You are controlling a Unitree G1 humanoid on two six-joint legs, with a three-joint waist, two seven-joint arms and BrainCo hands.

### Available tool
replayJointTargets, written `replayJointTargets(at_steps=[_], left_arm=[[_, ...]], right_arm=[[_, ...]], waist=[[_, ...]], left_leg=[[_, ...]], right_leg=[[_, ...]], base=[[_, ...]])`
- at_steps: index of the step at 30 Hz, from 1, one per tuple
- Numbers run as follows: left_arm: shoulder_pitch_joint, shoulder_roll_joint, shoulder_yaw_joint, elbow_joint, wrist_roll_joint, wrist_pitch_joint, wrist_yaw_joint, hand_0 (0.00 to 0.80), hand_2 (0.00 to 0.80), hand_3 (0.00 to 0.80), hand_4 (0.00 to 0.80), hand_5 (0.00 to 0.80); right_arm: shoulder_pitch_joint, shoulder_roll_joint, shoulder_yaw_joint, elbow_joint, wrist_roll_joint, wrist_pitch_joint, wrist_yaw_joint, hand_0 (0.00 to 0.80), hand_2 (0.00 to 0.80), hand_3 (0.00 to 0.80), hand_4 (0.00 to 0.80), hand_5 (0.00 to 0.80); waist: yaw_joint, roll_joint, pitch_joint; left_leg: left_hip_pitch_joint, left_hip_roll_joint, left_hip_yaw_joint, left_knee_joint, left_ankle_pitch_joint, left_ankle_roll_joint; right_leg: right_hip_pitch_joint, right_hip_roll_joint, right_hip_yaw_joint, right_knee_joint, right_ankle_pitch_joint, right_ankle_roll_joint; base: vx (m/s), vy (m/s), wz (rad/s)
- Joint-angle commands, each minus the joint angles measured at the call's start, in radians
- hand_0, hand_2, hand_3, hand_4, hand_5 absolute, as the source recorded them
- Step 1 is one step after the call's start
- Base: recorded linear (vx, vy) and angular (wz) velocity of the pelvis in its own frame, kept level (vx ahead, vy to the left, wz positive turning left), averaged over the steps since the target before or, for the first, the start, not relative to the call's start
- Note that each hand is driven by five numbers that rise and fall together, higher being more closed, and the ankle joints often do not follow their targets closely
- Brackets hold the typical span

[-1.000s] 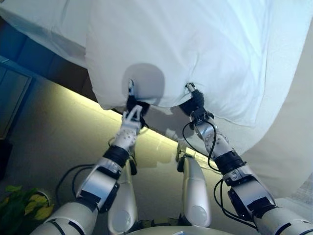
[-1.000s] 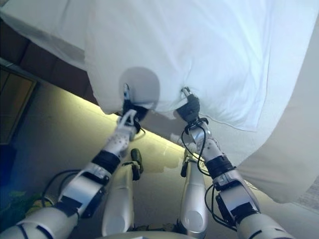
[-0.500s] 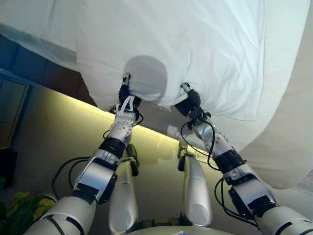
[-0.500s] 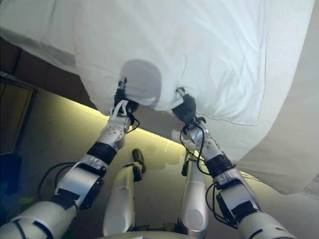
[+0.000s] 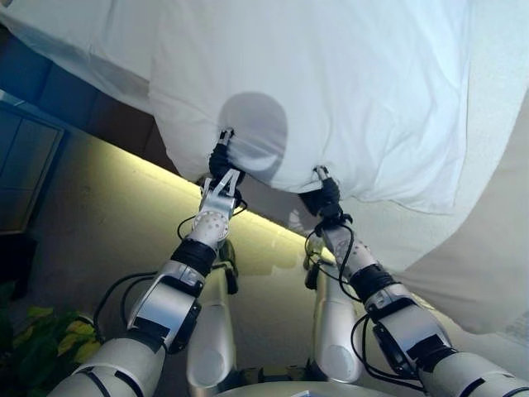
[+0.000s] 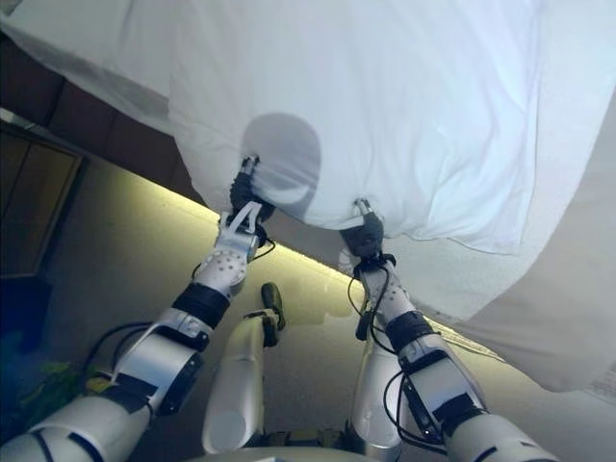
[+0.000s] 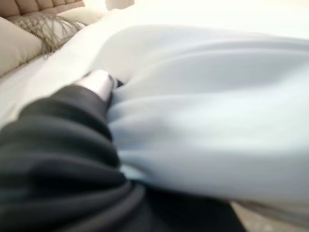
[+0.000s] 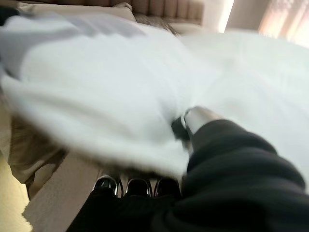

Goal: Make the bed neatly

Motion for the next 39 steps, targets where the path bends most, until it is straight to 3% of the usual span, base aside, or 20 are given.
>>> replayJointTargets(at_steps=[1, 6, 17, 18, 20, 26, 31, 35, 39], left_arm=[[0.015, 0.059, 0.091, -0.145, 0.057, 0.01, -0.084, 0.8, 0.8, 0.8, 0.8, 0.8], [0.059, 0.07, 0.113, -0.211, -0.011, 0.016, -0.104, 0.8, 0.8, 0.8, 0.8, 0.8], [0.114, 0.085, 0.122, -0.254, -0.073, 0.026, -0.153, 0.8, 0.8, 0.8, 0.8, 0.8], [0.117, 0.085, 0.121, -0.257, -0.079, 0.028, -0.157, 0.8, 0.8, 0.8, 0.8, 0.8], [0.123, 0.086, 0.119, -0.259, -0.084, 0.033, -0.166, 0.8, 0.8, 0.8, 0.8, 0.8], [0.118, 0.095, 0.113, -0.244, -0.099, 0.05, -0.178, 0.8, 0.8, 0.8, 0.8, 0.8], [0.107, 0.097, 0.107, -0.213, -0.075, 0.043, -0.177, 0.8, 0.8, 0.8, 0.8, 0.8], [0.105, 0.109, 0.081, -0.182, 0.117, -0.028, -0.098, 0.8, 0.8, 0.8, 0.8, 0.8], [0.122, 0.096, 0.074, -0.122, 0.103, 0.037, -0.096, 0.8, 0.8, 0.8, 0.8, 0.8]], right_arm=[[0.043, -0.15, -0.207, 0.163, 0.17, 0.059, 0.083, 0.0, 0.0, 0.0, 0.0, 0.0], [0.012, -0.245, -0.308, 0.264, 0.187, 0.103, 0.094, 0.0, 0.0, 0.0, 0.0, 0.0], [-0.018, -0.426, -0.438, 0.323, 0.235, 0.125, 0.143, 0.0, 0.0, 0.0, 0.0, 0.0], [-0.022, -0.44, -0.447, 0.326, 0.226, 0.129, 0.16, 0.129, 0.129, 0.129, 0.129, 0.129], [-0.025, -0.454, -0.454, 0.325, 0.218, 0.131, 0.181, 0.8, 0.8, 0.8, 0.8, 0.8], [-0.034, -0.467, -0.46, 0.298, 0.199, 0.147, 0.257, 0.8, 0.8, 0.8, 0.8, 0.8], [-0.031, -0.457, -0.455, 0.287, 0.137, 0.161, 0.248, 0.8, 0.8, 0.8, 0.8, 0.8], [0.006, -0.422, -0.43, 0.263, 0.052, 0.144, 0.279, 0.8, 0.8, 0.8, 0.8, 0.8], [0.084, -0.348, -0.408, 0.172, 0.039, 0.12, 0.289, 0.8, 0.8, 0.8, 0.8, 0.8]], waist=[[0.036, 0.07, 0.009], [0.041, 0.122, 0.017], [0.022, 0.19, 0.028], [0.021, 0.195, 0.028], [0.021, 0.199, 0.028], [0.02, 0.19, 0.028], [0.015, 0.178, 0.028], [0.015, 0.153, 0.025], [0.021, 0.122, -0.015]], left_leg=[[-0.072, -0.014, -0.066, 0.001, 0.093, -0.047], [-0.063, -0.03, -0.058, -0.017, 0.1, -0.046], [-0.054, -0.055, -0.038, -0.05, 0.115, -0.055], [-0.054, -0.057, -0.036, -0.052, 0.116, -0.056], [-0.058, -0.059, -0.035, -0.053, 0.118, -0.055], [-0.066, -0.061, -0.038, -0.055, 0.124, -0.056], [-0.056, -0.06, -0.038, -0.061, 0.127, -0.056], [-0.024, -0.068, -0.056, -0.059, 0.118, -0.055], [0.022, -0.095, -0.086, -0.074, 0.105, -0.038]], right_leg=[[0.068, -0.109, -0.007, -0.056, 0.095, 0.077], [0.054, -0.123, 0.003, -0.039, 0.08, 0.08], [0.023, -0.139, 0.032, -0.034, 0.072, 0.082], [0.02, -0.141, 0.033, -0.036, 0.073, 0.082], [0.014, -0.142, 0.036, -0.037, 0.076, 0.082], [0.011, -0.144, 0.037, -0.058, 0.095, 0.086], [0.031, -0.14, 0.033, -0.075, 0.1, 0.088], [0.084, -0.138, 0.031, -0.095, 0.109, 0.087], [0.161, -0.155, 0.041, -0.141, 0.132, 0.089]], base=[[0.001, 0.051, 0.14], [-0.012, 0.103, 0.1], [-0.008, 0.095, 0.01], [-0.004, 0.067, -0.01], [-0.007, 0.041, 0.0], [0.0, 0.0, 0.0], [0.002, 0.021, 0.0], [0.021, 0.024, 0.01], [0.064, -0.008, 0.0]])
